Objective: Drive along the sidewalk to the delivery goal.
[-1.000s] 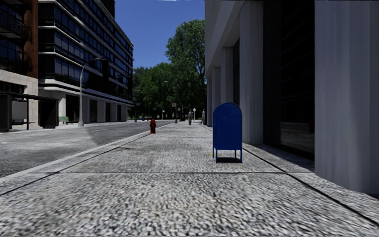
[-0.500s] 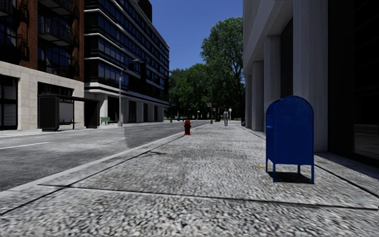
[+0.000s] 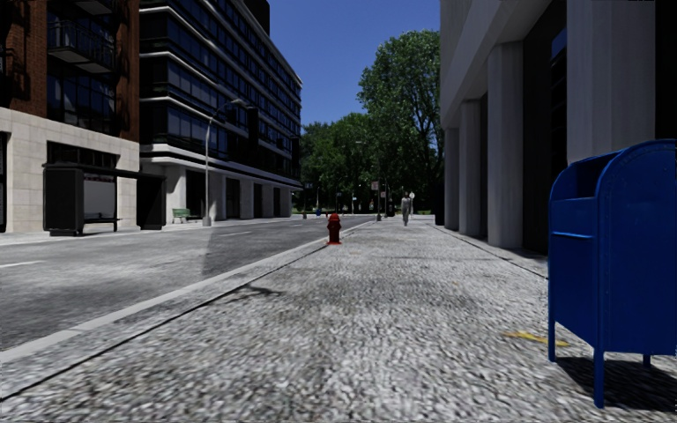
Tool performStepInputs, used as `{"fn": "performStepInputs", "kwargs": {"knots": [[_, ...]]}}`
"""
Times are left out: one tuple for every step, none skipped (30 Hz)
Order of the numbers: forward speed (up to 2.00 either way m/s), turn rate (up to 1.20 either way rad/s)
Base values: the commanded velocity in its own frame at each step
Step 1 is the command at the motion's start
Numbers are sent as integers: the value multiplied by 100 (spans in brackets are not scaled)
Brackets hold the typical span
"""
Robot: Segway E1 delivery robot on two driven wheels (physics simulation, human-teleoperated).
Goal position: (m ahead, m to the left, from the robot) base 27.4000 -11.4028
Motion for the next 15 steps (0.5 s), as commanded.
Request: {"fn": "performStepInputs", "kwargs": {"knots": [[200, 0], [200, 0], [200, 0], [200, 0], [200, 0], [200, -7], [200, -7], [200, -17], [200, -21], [200, -24], [200, -24], [200, -27], [200, -33], [200, -35], [200, -35]]}}
